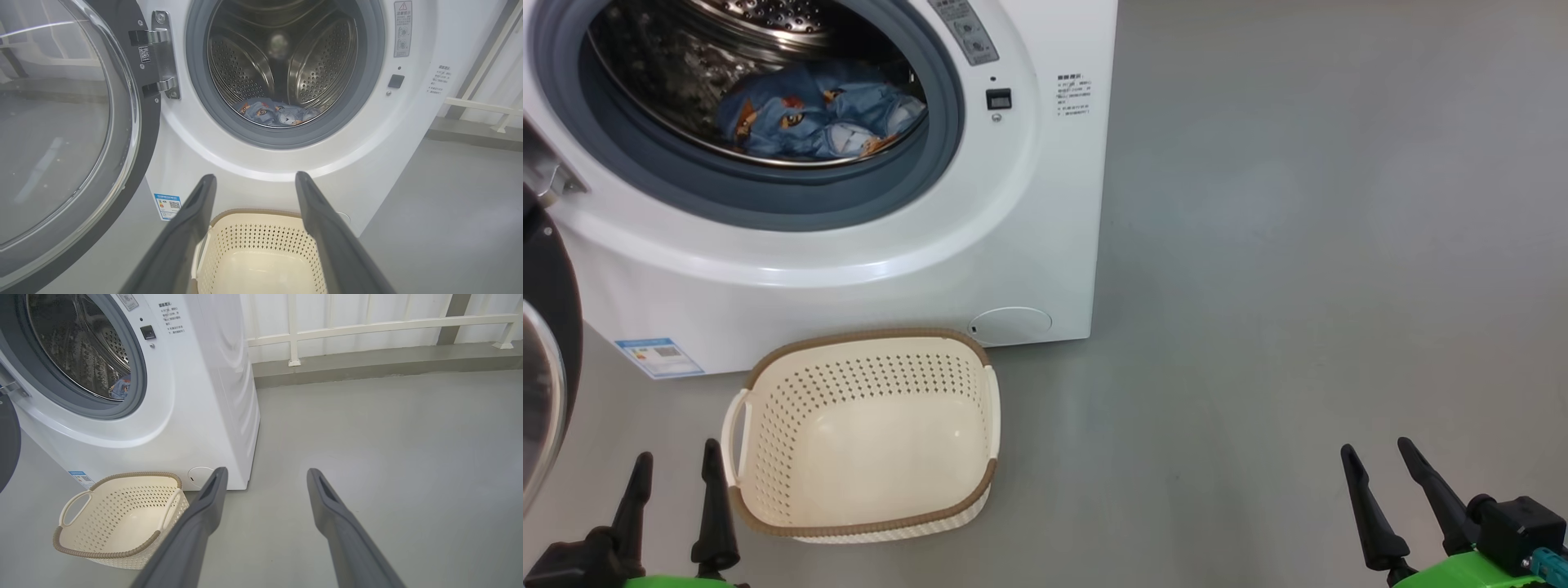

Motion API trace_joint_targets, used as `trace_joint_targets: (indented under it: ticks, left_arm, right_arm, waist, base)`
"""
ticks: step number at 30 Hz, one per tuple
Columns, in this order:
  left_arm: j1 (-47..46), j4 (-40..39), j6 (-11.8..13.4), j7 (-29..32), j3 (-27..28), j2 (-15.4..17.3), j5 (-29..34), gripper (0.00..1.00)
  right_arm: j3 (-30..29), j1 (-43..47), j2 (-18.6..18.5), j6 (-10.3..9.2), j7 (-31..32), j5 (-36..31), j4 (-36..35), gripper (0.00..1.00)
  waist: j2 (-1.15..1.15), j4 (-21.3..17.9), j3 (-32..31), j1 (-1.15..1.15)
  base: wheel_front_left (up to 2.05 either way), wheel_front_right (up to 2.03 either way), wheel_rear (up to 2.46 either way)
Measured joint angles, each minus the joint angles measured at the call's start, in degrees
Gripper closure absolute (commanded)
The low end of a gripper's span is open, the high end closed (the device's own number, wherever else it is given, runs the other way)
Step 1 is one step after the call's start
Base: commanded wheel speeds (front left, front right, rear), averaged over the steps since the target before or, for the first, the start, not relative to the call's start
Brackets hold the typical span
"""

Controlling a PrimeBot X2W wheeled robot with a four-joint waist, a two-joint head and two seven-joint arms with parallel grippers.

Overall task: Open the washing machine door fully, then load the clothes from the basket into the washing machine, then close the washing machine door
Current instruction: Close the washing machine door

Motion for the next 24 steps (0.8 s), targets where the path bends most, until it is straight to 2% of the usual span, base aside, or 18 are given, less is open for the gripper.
trace_joint_targets:
  ticks: [12,24]
  left_arm:
    - [-0.03,0.0,0.0,0.0,0.0,-0.09,0.01,0.0]
    - [-0.02,0.0,0.0,0.0,0.38,-1.13,0.0,0.0]
  right_arm:
    - [0.22,-0.05,-0.03,0.0,0.0,0.0,-0.02,0.0]
    - [2.49,-0.4,-1.24,0.0,0.0,-0.01,-0.3,0.0]
  waist:
    - [0.0,1.47,0.01,0.0]
    - [0.0,6.71,-0.17,0.0]
  base:
    - [0.0,0.0,0.0]
    - [0.0,0.0,0.0]
